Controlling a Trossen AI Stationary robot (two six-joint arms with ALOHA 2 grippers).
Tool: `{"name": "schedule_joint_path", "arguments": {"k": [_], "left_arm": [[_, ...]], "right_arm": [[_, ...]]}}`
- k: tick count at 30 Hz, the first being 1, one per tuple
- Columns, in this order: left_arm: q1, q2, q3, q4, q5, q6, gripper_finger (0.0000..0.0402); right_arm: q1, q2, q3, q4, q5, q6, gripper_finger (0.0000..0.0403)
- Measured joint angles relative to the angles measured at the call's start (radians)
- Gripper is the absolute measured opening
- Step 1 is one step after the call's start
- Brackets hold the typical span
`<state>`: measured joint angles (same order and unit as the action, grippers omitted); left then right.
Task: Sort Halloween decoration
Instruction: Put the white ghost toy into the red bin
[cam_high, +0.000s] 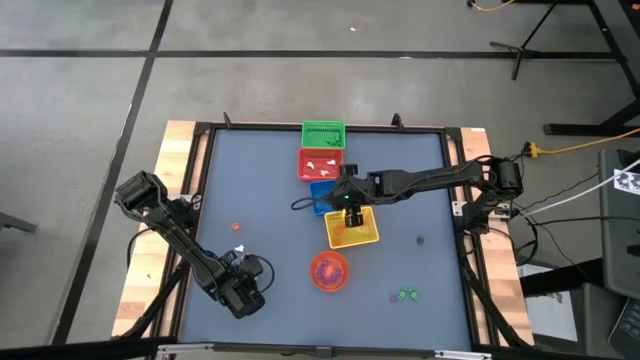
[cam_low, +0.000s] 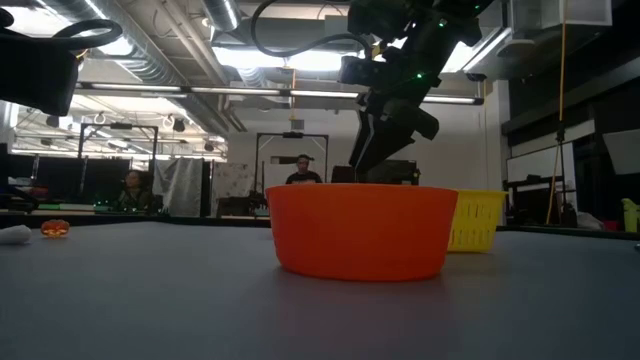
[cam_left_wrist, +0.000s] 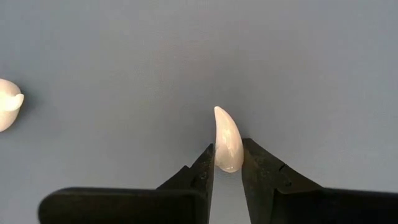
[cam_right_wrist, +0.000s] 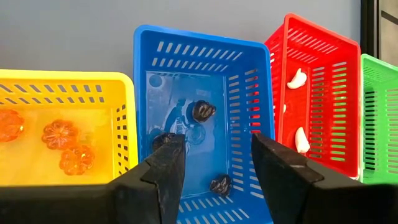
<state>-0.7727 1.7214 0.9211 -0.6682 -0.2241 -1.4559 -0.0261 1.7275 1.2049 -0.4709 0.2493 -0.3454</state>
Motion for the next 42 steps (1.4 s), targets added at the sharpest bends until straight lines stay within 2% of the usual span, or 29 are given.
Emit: {"name": "schedule_joint_path", "arguments": {"k": [25, 35, 42], "left_arm": [[0.020, 0.003, 0.009, 0.048, -0.038, 0.005, 0.0046], [0.092, 0.005, 0.052, 0.053, -0.083, 0.115, 0.0045], [0.199, 0.004, 0.089, 0.053, -0.101, 0.282, 0.0045]], "right_arm": [[0.000, 0.000, 0.000, 0.001, 0.000, 0.000, 0.0184], [0.000, 0.000, 0.000, -0.002, 0.002, 0.000, 0.0184], [0.000, -0.030, 0.001, -0.039, 0.011, -0.001, 0.0184]]}}
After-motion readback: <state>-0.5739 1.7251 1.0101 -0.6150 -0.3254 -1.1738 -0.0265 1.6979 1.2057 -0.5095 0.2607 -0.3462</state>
